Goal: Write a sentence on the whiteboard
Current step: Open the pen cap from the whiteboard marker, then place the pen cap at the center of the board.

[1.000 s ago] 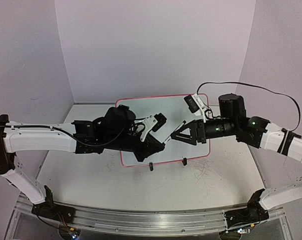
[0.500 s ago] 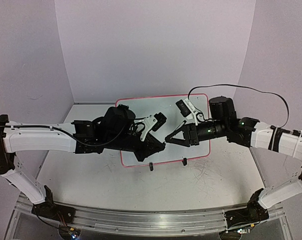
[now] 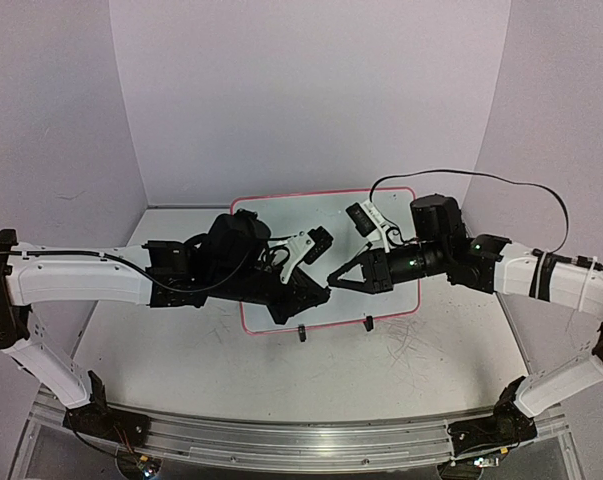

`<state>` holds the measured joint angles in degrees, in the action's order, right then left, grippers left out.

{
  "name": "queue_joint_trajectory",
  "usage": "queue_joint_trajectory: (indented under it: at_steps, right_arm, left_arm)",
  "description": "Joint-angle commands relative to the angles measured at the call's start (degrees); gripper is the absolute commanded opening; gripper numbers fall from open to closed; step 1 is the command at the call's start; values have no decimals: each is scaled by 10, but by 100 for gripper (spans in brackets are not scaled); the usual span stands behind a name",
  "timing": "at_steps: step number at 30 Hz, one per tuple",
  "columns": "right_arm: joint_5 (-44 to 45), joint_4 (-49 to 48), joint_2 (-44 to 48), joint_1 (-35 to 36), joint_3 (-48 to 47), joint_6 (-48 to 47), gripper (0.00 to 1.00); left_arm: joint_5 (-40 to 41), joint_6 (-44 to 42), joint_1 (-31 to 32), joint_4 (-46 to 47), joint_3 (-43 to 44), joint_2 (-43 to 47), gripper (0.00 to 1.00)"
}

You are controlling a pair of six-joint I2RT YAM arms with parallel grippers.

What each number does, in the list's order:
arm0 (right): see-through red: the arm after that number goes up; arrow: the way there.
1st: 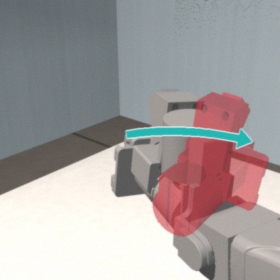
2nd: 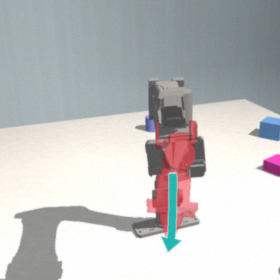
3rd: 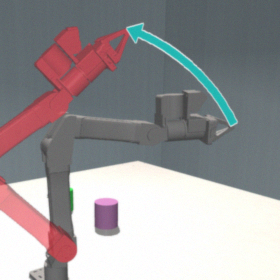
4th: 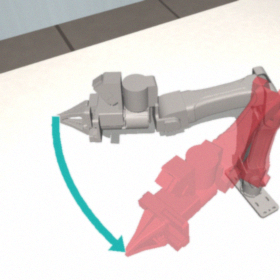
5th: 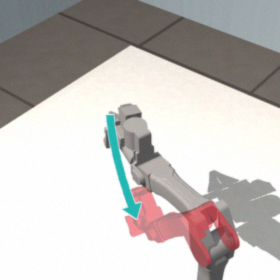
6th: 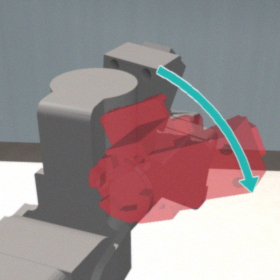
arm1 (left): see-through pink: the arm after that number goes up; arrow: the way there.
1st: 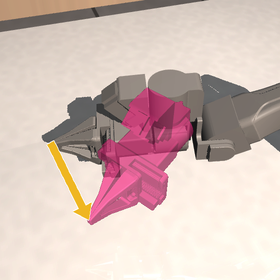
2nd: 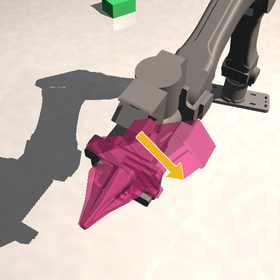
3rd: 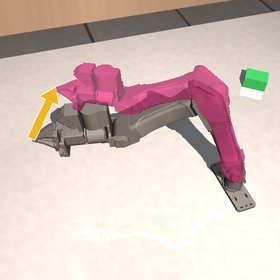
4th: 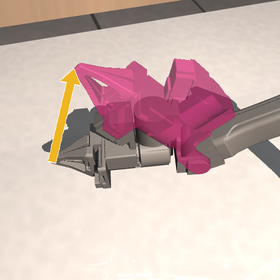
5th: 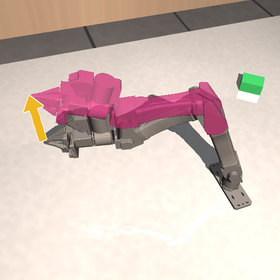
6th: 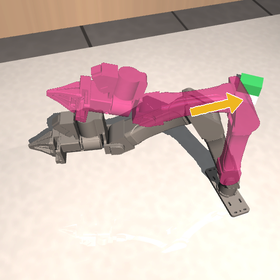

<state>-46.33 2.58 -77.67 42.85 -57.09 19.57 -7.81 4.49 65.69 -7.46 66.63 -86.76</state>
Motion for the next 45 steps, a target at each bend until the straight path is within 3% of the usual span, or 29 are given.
queue_joint_trajectory:
  at_steps: [1,3,5,12,22,24,28,32,38,42,45]
  right_arm:
    - [-15,-21,-10,3,-26,-5,16]
    - [-18,-21,-11,3,-27,-5,5]
    - [-15,-21,-6,3,-26,-8,0]
    - [48,-21,56,-18,-18,-16,0]
    - [145,-21,241,-133,46,-52,0]
    - [187,-21,261,-139,51,-53,0]
    - [280,-21,285,-139,67,-57,0]
    - [322,-43,319,-139,91,-84,0]
    - [320,-94,351,-139,120,-103,0]
    - [292,-100,338,-139,113,-106,0]
    - [286,-102,332,-139,110,-105,0]
  left_arm:
    - [-12,-4,4,26,12,26,0]
    - [-10,-5,3,27,11,27,0]
    - [-1,-5,4,26,9,29,0]
    - [38,-4,4,26,-19,46,0]
    - [59,-16,2,29,-80,110,0]
    - [103,-3,2,28,-89,119,0]
    - [284,93,-19,17,-119,153,0]
    - [406,250,-106,-65,-153,207,0]
    - [335,377,-221,-89,-264,289,0]
    - [223,401,-290,-91,-293,214,0]
    - [214,396,-299,-91,-289,153,0]
